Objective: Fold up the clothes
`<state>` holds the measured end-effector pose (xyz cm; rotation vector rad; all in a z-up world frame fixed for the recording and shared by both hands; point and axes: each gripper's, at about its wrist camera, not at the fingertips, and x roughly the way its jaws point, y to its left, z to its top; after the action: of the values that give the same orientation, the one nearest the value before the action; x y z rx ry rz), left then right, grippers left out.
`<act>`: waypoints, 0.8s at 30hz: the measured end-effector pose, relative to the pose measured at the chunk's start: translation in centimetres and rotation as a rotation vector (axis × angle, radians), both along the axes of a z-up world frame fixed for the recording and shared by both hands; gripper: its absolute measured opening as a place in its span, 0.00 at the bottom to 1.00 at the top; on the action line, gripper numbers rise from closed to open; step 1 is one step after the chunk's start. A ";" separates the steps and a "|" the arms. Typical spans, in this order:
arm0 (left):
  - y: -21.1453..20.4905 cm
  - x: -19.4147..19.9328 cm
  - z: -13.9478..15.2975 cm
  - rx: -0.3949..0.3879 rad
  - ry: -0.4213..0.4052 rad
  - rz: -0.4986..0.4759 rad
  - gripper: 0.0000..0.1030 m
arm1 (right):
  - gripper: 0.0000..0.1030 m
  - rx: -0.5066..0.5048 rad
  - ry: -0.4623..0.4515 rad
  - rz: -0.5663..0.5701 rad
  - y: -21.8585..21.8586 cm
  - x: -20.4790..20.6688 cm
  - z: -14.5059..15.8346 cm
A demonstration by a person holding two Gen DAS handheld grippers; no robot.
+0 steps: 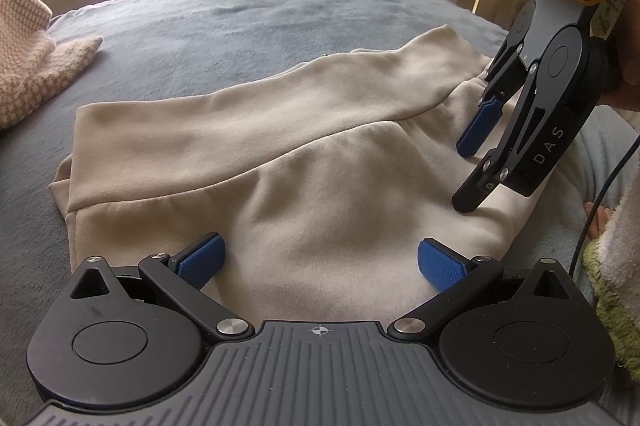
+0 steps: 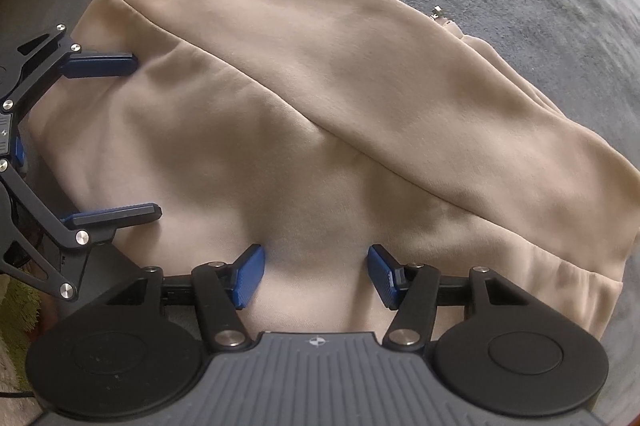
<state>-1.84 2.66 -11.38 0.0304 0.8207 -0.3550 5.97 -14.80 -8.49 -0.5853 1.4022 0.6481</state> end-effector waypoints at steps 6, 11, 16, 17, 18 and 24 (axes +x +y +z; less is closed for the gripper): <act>0.3 0.0 0.5 -0.007 -0.012 0.006 1.00 | 0.57 0.001 0.000 -0.008 0.1 -0.2 0.5; 0.5 0.2 1.2 -0.009 -0.040 0.005 1.00 | 0.57 0.001 0.001 -0.010 0.3 -0.2 0.8; 0.2 0.7 0.9 0.000 -0.037 -0.002 1.00 | 0.56 0.004 0.002 -0.014 0.3 -0.3 1.2; 0.2 0.9 0.6 0.004 -0.024 0.000 1.00 | 0.56 0.005 0.002 -0.015 0.4 -0.3 1.3; 0.2 1.0 0.2 0.007 -0.011 0.003 1.00 | 0.56 0.005 0.002 -0.015 0.4 -0.1 1.2; 0.5 1.0 -0.1 -0.006 -0.008 0.009 1.00 | 0.57 0.009 0.007 -0.018 0.5 0.8 0.4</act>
<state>-0.84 3.16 -11.47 0.0228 0.8118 -0.3486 6.80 -14.35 -8.07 -0.5631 1.4085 0.6429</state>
